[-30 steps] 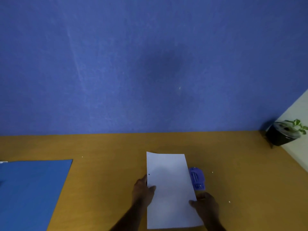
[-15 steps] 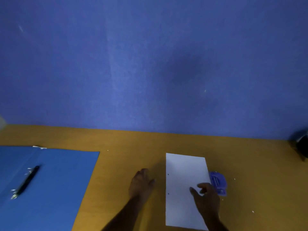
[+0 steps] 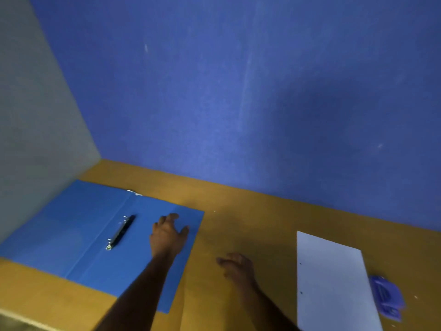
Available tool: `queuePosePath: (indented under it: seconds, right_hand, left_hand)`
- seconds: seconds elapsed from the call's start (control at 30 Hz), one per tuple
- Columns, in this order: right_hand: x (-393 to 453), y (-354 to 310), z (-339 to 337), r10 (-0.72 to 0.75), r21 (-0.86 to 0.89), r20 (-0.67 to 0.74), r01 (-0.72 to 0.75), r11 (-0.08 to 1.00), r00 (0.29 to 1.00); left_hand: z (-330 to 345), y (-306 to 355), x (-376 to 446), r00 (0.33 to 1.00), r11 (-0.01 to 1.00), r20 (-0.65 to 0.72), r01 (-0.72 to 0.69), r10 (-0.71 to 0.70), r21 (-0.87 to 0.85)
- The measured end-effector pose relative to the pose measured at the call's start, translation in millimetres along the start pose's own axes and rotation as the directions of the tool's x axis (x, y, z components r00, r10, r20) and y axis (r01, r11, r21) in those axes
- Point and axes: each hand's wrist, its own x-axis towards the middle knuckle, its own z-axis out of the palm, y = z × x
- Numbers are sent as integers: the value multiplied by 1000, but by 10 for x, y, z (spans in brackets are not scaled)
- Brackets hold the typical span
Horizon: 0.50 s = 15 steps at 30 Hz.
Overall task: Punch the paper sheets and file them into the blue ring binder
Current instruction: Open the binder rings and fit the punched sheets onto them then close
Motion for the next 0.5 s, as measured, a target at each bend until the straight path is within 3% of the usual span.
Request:
queuePosePath:
  seconds: [0.2,0.37,0.5]
  right_hand:
    - [-148,-202,657,150,105,181,-171,980,972]
    - [-214,-235,951,205,163,210,-241,957,956]
    - [-180,-330,1102,286,143,204,-318,937,936]
  left_hand:
    - [-540,-573,408,985,981,-33,170,-167,96]
    - [-731,-919,598,950,950,58,302,-307,84]
    - [-725,-1109,704,924,941,180,325,-337,94]
